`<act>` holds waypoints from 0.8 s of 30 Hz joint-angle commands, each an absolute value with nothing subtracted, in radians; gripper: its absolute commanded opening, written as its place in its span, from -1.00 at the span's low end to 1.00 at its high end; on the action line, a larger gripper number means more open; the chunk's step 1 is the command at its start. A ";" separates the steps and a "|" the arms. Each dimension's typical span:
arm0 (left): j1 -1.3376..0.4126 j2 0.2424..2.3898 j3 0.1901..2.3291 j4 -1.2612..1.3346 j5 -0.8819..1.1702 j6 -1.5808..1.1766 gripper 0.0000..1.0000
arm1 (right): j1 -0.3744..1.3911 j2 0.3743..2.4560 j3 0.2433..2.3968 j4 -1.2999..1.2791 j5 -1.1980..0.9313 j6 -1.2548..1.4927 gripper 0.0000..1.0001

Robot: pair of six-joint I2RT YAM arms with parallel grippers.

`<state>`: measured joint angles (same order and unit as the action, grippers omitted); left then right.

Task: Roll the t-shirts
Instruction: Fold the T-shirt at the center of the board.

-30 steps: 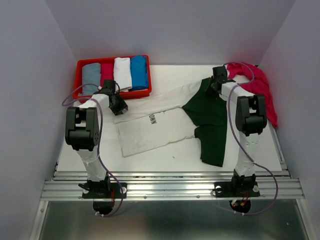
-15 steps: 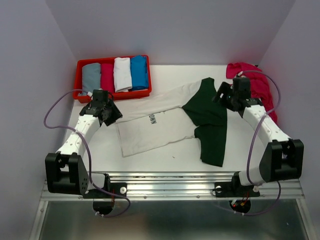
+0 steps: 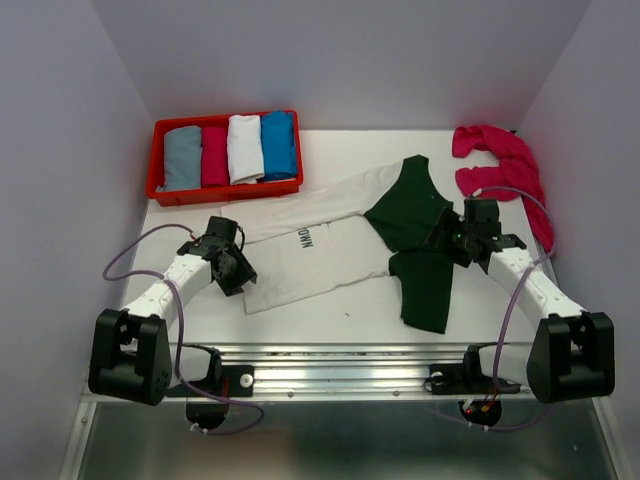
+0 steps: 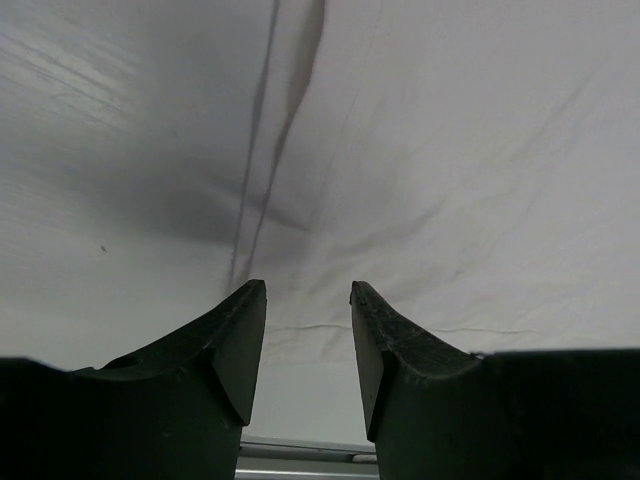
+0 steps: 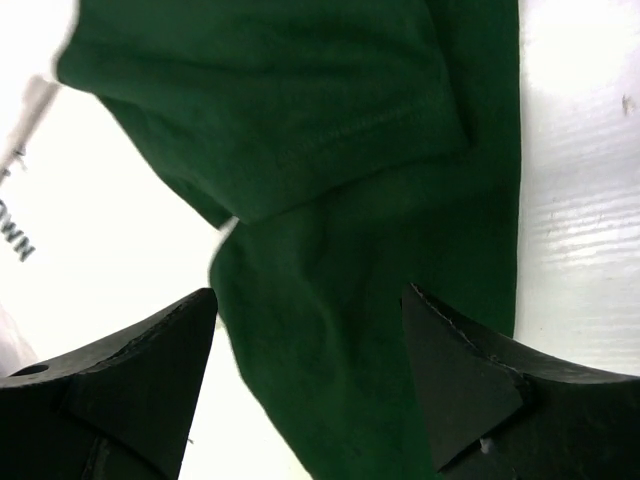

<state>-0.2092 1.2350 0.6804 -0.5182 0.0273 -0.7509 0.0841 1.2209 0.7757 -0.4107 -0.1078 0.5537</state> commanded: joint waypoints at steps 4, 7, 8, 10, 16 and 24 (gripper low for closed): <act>-0.218 1.311 0.687 -0.385 0.011 -0.785 0.01 | 0.083 1.304 0.692 -0.298 -0.123 0.580 0.59; -0.216 1.360 0.690 -0.347 -0.047 -0.796 0.01 | 0.083 1.402 0.704 -0.264 -0.026 0.598 0.58; -0.216 1.396 0.695 -0.336 -0.054 -0.796 0.01 | 0.083 1.425 0.709 -0.262 0.053 0.601 0.57; -0.216 1.428 0.707 -0.328 -0.058 -0.793 0.00 | 0.083 1.492 0.718 -0.261 0.104 0.604 0.57; -0.213 1.511 0.729 -0.331 -0.086 -0.781 0.00 | 0.083 1.571 0.730 -0.273 0.195 0.606 0.58; -0.181 1.542 0.781 -0.363 -0.138 -0.750 0.00 | 0.083 1.493 0.773 -0.371 0.295 0.578 0.62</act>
<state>-0.2005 1.4895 0.7780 -0.3367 -0.0360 -0.7815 0.0864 1.5043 0.7704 -0.2661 0.1864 0.5991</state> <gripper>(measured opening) 0.500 0.808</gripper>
